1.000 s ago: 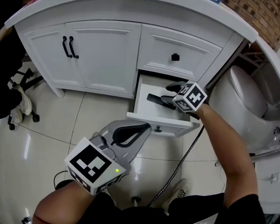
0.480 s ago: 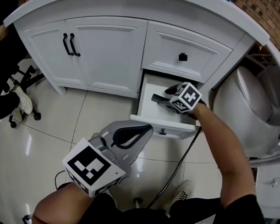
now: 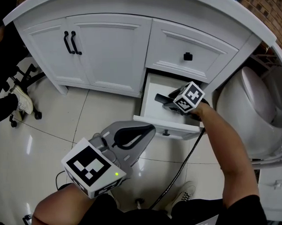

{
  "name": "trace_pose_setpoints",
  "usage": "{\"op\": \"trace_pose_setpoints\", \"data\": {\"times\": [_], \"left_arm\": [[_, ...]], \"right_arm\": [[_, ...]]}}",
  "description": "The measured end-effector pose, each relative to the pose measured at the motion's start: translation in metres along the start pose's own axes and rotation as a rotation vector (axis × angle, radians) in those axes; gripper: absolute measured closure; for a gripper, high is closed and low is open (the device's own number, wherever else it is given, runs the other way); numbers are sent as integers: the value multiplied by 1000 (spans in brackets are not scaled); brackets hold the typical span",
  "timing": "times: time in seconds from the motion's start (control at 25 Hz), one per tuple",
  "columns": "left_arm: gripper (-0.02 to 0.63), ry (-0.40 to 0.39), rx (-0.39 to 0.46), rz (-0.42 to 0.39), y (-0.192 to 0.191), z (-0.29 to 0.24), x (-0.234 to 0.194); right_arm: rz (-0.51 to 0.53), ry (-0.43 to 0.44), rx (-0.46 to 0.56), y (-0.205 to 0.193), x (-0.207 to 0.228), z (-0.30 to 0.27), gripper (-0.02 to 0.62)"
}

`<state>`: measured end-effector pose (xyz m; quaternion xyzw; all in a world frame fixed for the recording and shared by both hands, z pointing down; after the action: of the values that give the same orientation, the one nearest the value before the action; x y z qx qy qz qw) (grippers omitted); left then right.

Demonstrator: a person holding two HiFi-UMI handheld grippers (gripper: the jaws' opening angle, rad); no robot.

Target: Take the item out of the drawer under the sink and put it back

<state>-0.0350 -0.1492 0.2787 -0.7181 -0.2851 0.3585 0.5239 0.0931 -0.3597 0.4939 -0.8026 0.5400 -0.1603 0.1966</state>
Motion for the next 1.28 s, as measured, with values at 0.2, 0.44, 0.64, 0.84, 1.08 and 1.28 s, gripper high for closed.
{"op": "trace_pose_setpoints", "data": {"times": [0.2,0.44,0.64,0.84,1.08,1.28], "left_arm": [[600,-6,-3,-7,0,1,0],[600,-13,12,-7,1,1,2],[600,-15,13,-12,2,2,3],[600,-12,21,-13,3,5,5],[600,3,10,-30,5,11,6],[600,3,-23,-63,-6,9,1]], "right_arm": [[-16,3,-25,-4,1,-3,364],[-18,-4,-36,-5,1,-3,368],[8,-11,-61,-4,-4,-2,426],[53,-48,-93,-4,-7,-1,430],[76,-132,-109,-5,-6,10,430],[44,-272,-22,7,7,40,431]]}}
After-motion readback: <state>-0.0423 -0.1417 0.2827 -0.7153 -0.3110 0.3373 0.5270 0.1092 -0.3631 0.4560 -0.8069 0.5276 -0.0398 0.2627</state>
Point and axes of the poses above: the fingertips, and each gripper's own axes: z backward along the fingers, x to its right, y out of its top, the point moved 4 cm from there along z, backward along the fingers, and after that the axes turned 2 degrees about z, right-handed, at the moved point
